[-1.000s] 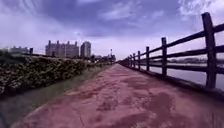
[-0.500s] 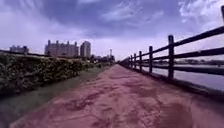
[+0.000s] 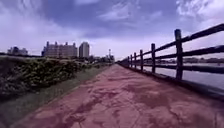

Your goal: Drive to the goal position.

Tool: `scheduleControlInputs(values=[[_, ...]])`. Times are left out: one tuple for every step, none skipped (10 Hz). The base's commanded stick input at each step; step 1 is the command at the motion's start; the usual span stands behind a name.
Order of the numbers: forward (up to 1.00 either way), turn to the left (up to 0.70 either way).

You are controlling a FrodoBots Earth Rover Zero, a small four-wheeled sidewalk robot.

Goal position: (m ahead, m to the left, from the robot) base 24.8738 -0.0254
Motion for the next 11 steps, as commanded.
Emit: scheduleControlInputs(values=[[1.0,0.0],[1.0,0.0],[1.0,-0.19],[1.0,-0.31],[1.0,-0.4],[1.0,-0.36],[1.0,0.0],[1.0,0.0],[1.0,0.0],[1.0,0.0],[1.0,0.0]])
